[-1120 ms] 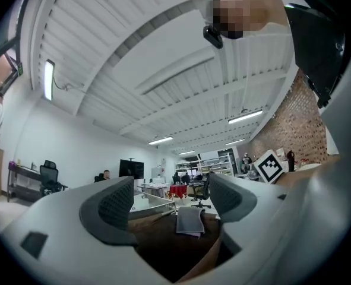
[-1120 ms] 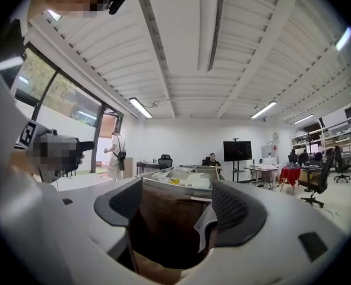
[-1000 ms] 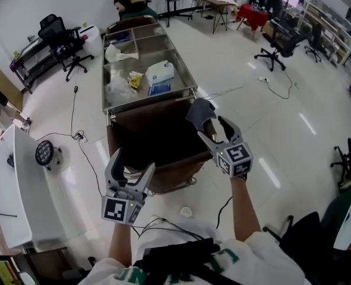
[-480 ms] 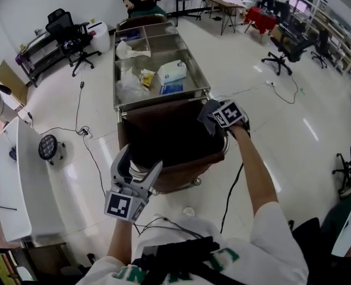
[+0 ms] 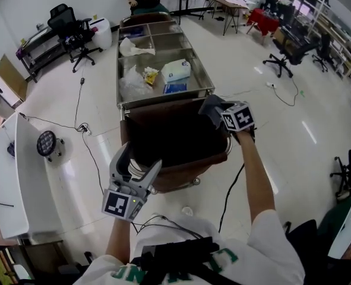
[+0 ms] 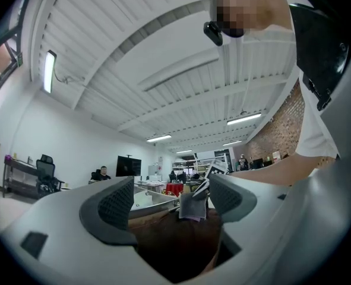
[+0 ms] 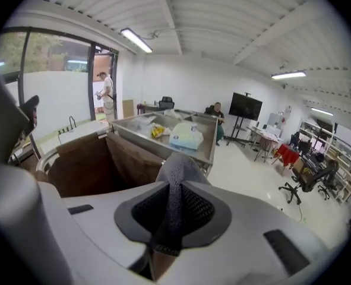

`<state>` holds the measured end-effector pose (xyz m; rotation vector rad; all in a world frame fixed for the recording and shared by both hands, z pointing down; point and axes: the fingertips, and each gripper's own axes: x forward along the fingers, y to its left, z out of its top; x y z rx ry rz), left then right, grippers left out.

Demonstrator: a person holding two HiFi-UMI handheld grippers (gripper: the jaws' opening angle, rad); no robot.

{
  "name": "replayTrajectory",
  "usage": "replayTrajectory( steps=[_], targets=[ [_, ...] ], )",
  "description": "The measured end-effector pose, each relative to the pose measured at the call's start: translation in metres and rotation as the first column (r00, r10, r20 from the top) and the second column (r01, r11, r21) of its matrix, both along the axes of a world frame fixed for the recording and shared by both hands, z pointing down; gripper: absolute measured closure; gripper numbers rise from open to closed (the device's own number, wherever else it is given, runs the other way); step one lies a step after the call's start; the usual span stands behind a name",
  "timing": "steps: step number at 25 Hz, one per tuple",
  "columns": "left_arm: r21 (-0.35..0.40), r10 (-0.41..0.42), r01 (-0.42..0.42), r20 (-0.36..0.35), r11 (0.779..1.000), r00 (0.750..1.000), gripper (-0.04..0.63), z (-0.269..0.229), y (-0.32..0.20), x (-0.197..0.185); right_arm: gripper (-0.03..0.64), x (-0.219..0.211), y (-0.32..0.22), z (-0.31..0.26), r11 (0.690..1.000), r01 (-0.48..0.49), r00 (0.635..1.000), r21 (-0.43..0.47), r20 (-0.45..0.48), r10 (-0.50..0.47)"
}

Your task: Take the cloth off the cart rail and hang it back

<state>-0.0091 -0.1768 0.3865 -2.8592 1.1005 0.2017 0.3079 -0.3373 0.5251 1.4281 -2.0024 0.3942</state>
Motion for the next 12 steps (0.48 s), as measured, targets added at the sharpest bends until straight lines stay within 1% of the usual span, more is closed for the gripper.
replayTrajectory(
  steps=[3, 6, 7, 9, 12],
  targets=[
    [0.015, -0.013, 0.013, 0.005, 1.000, 1.000, 0.218, 0.001, -0.007, -0.007, 0.548, -0.029, 0.013, -0.048, 0.989, 0.018, 0.998, 0.149, 0.063, -0.028],
    [0.005, -0.019, 0.019, -0.005, 1.000, 1.000, 0.218, -0.004, -0.012, -0.010, 0.549, -0.053, 0.032, -0.091, 0.956, 0.013, 0.990, 0.292, 0.131, -0.053],
    [0.007, -0.026, 0.026, -0.006, 1.000, 1.000, 0.218, -0.005, -0.014, -0.013, 0.549, -0.060, 0.040, -0.104, 0.941, 0.007, 0.986, 0.339, 0.155, -0.063],
    [0.034, -0.050, 0.050, 0.003, 0.998, 0.999, 0.218, -0.002, -0.019, -0.024, 0.549, -0.076, 0.059, -0.129, 0.903, -0.010, 0.977, 0.429, 0.197, -0.083],
    [0.048, -0.081, 0.080, 0.006, 0.996, 0.997, 0.218, -0.007, -0.022, -0.034, 0.551, -0.099, 0.090, -0.159, 0.832, -0.033, 0.959, 0.554, 0.253, -0.130]
  ],
)
